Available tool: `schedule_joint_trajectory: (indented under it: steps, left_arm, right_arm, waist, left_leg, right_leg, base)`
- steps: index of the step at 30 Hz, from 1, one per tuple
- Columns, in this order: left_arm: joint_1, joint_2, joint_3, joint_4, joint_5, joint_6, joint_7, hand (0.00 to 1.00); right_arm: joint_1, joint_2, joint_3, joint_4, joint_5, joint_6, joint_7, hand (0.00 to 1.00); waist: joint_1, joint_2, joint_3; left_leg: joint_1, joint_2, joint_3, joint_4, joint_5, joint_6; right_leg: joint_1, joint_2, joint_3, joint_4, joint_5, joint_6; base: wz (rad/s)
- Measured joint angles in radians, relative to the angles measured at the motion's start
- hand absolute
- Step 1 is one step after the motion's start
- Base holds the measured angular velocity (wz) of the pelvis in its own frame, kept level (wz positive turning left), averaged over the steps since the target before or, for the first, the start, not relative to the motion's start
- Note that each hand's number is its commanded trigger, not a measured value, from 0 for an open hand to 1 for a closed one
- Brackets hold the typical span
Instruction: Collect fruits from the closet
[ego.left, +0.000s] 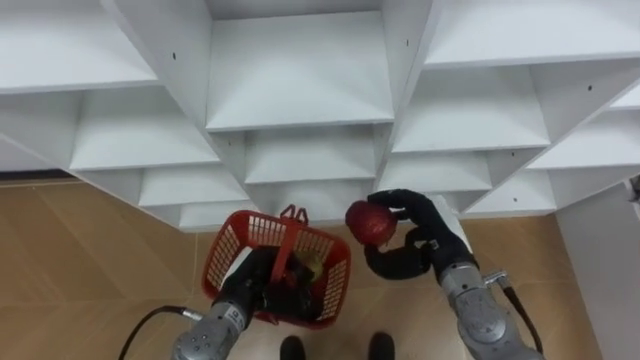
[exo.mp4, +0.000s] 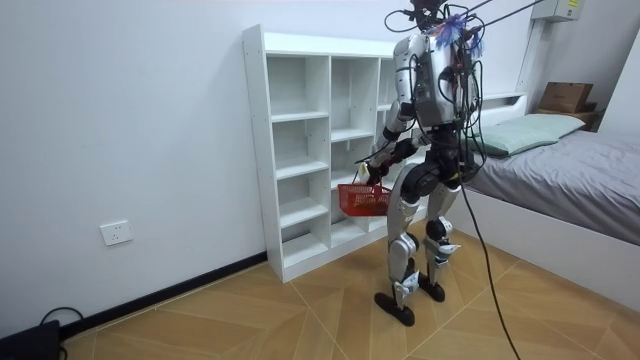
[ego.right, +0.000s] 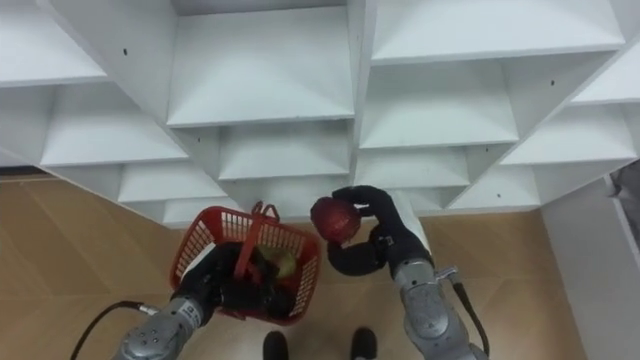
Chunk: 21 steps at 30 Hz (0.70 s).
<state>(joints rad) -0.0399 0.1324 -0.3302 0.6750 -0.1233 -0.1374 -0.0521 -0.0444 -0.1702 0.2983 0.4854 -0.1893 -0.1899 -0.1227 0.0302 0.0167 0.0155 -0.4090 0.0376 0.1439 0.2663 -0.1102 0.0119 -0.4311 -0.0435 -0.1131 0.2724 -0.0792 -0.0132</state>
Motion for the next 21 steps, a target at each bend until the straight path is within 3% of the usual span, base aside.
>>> schedule_joint_trajectory:
  steps: [21]
  left_arm:
    - [0.011,0.000,-0.010,-0.082,0.000,-0.007,-0.024,1.00]
  right_arm:
    - [0.016,0.008,0.036,0.004,-0.016,0.010,0.050,1.00]
  waist:
    - [-0.001,0.000,-0.0003]
  left_leg:
    - [-0.002,0.002,0.004,0.000,-0.004,-0.002]
  right_leg:
    - [-0.002,0.003,0.004,-0.001,-0.002,-0.001]
  base:
    - [-0.01]
